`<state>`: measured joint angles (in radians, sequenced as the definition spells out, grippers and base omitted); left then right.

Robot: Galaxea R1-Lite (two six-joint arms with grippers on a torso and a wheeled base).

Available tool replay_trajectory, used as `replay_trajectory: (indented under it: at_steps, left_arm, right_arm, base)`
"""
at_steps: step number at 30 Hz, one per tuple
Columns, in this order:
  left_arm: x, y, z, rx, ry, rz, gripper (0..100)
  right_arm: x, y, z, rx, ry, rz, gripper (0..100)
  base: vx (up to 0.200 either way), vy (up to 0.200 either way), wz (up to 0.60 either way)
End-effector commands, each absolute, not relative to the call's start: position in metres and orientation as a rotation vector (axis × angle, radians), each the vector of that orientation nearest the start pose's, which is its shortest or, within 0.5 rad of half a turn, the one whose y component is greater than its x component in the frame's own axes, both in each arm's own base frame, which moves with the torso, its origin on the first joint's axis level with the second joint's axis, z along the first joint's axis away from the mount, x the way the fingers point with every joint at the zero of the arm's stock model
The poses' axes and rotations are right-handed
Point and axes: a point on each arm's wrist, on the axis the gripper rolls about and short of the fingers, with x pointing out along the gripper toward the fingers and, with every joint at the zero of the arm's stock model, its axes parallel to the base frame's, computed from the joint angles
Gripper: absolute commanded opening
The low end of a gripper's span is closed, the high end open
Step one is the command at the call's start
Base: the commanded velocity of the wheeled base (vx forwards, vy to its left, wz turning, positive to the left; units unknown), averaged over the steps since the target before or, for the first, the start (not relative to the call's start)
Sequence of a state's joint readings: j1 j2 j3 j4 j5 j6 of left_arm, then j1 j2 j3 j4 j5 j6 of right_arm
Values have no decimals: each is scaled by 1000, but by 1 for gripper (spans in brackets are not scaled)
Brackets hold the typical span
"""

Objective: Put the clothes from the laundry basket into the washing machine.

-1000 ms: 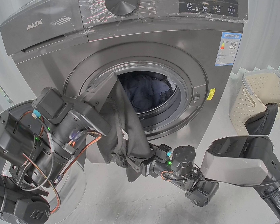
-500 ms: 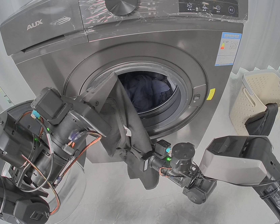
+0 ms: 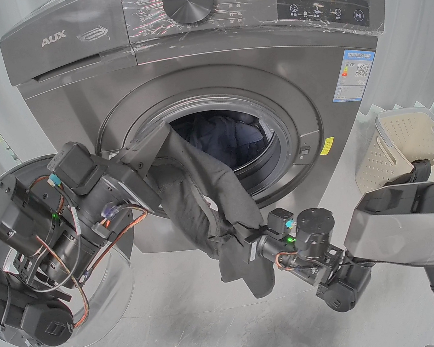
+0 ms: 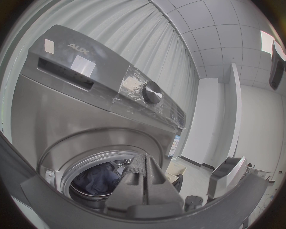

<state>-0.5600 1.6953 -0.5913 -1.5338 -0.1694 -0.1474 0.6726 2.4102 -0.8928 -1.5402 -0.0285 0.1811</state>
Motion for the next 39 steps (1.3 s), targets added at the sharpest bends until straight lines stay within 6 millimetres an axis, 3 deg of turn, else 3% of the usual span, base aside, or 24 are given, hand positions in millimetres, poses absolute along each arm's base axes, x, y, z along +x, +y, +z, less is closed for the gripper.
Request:
replay_trajectory:
  at_steps: [1, 3, 6, 8, 20, 31, 32, 39]
  left_arm:
    - [244, -136, 203, -197, -326, -695, 0]
    - [248, -130, 194, -184, -294, -686, 0]
    - [247, -130, 189, -179, -274, -692, 0]
    - [240, -130, 177, -171, -215, -723, 0]
    - [237, -150, 116, -61, 3, -797, 0]
    - [240, -152, 108, -47, 26, -799, 0]
    - [239, -152, 108, -47, 27, -800, 100]
    - [233, -150, 101, -44, 67, -805, 100]
  right_arm:
    - [296, 219, 69, 185, 43, 616, 0]
    - [286, 206, 72, 182, 69, 605, 0]
    - [283, 203, 75, 185, 66, 600, 0]
    - [282, 195, 90, 205, 29, 584, 0]
    - [283, 195, 124, 245, -85, 592, 0]
    - [281, 199, 126, 249, -93, 605, 0]
    - [281, 199, 126, 249, -93, 603, 0]
    - [282, 193, 133, 254, -114, 590, 0]
  base:
    - [0, 0, 0]
    - [0, 0, 0]
    - [0, 0, 0]
    - [0, 0, 0]
    - [0, 0, 0]
    - [0, 0, 0]
    - [0, 0, 0]
    - [0, 0, 0]
